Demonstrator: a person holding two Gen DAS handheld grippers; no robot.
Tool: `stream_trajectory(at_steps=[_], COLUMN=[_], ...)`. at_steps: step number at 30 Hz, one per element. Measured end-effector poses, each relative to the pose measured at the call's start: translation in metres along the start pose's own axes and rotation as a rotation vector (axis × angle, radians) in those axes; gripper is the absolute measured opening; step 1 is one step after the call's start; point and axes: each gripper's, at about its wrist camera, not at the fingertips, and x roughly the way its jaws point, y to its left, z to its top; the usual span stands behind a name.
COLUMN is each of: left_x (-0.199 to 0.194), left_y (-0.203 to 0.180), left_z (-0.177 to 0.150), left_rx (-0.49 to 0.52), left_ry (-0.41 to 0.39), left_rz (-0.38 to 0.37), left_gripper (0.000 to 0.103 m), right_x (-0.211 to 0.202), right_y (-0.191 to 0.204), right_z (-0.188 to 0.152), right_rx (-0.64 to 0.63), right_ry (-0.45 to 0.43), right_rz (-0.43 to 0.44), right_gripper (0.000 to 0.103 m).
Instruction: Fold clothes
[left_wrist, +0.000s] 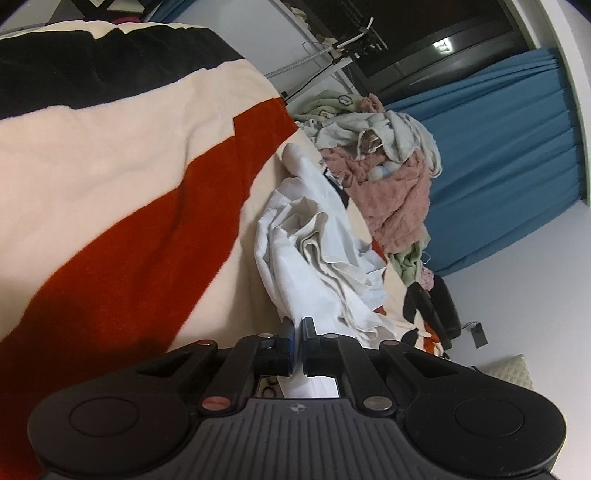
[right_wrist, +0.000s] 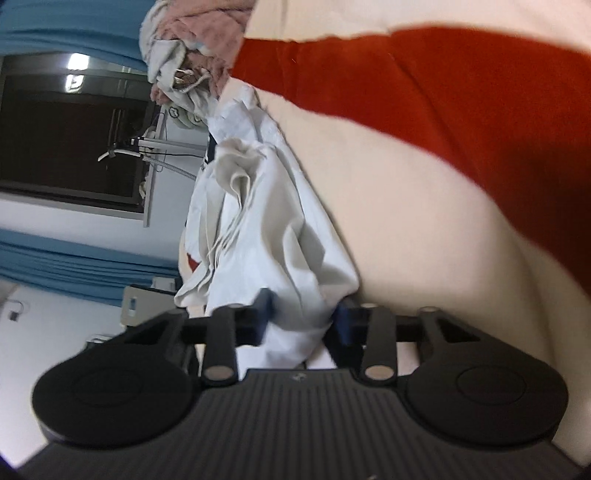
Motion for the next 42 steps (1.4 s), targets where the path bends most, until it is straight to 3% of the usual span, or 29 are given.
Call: stream_trajectory(at_steps=[1,5,10,18,21,25,30,33,37,42], left_x=[-0.001,-0.014,-0.053,-0.151,-0.179,-0.191,-0.183,-0.163,-0.123,-0.051], left_y=[-0.001,-0.013,-0.036,-0.038,-0.026,-0.023,-0.030,-0.049,-0.094,-0.139], left_z=[0.000,0.000,-0.006,-0.070,-0.093,-0.112,-0.105,-0.083,-0.039,0.019], left_rx=[0.005,0.046,0.126,0.153,0.125,0.133,0.139,0.158,0.247,0.309], left_ry=[-0.003,-0.025,-0.046,-0.099,-0.097,-0.098,-0.115,-0.104,-0.099,-0.088], left_rz=[-0.005,-0.025,-0.034,-0.111,-0.125,-0.102,-0.100,-0.058,0.033,0.106], left_gripper=[0.003,0.003,0.003,0.003,0.003,0.003,0.003,0.003,0.003,0.004], right_x=[-0.002,-0.018,-0.059,-0.154,-0.186,-0.199,-0.192,-0.186,-0.163,-0.112], right_y=[0.004,0.021,0.042,0.045,0.028,0.017,0.025,0.033,0.064,0.118], right_z=[0.000,-0.002,-0.013,-0.071,-0.092,-0.106,-0.103,-0.096,-0.073,-0.019], right_rx=[-0.027,-0.156,-0.268,-0.472,-0.474,-0.474,-0.500,-0.490,-0.501,-0.469], right_ry=[-0.012,-0.061,-0.118,-0.283,-0.294,-0.289,-0.333,-0.335,-0.343,-0.338], right_rz=[-0.002,0.018,0.103,0.159,0.141,0.100,0.106,0.103,0.094,0.076], right_gripper=[0.021,0.014,0.013,0.013,0.013,0.013,0.013,0.013,0.013,0.013])
